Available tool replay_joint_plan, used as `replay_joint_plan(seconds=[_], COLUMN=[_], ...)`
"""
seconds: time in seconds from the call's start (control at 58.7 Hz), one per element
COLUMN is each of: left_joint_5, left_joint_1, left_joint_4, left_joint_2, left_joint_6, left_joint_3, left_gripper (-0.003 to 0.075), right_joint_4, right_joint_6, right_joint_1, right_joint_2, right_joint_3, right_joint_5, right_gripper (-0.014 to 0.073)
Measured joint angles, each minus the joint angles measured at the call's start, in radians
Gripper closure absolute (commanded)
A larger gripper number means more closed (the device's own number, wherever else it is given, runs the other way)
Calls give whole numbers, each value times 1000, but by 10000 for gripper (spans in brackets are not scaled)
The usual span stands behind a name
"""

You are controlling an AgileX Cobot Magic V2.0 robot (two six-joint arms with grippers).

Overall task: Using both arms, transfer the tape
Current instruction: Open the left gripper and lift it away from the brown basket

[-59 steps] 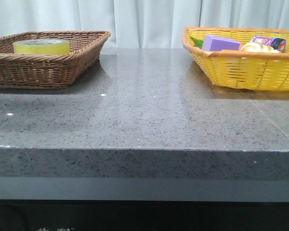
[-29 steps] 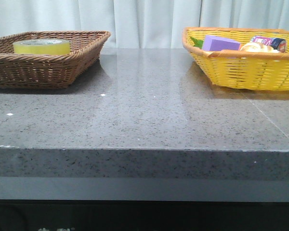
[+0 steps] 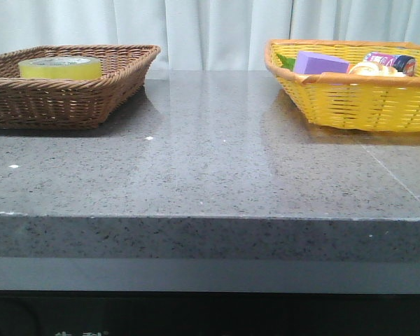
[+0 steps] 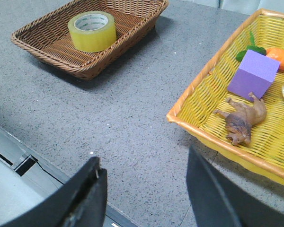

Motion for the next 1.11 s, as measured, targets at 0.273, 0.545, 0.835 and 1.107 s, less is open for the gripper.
replay_joint_plan(seconds=[0.273, 0.545, 0.835, 1.107], left_joint_5=[0, 0, 0, -30], left_joint_1=[0, 0, 0, 3], left_joint_4=[0, 0, 0, 8], left_joint_2=[0, 0, 0, -79], left_joint_6=[0, 0, 0, 0], left_joint_3=[0, 0, 0, 43], left_gripper=[682, 740, 740, 740], right_joint_4=[1, 1, 2, 4], right_joint_6=[0, 0, 0, 0], right_joint_1=[0, 0, 0, 0], right_joint_2=[0, 0, 0, 0], right_joint_3=[0, 0, 0, 0], right_joint_5=[10, 27, 27, 27], right_gripper=[553, 662, 662, 662])
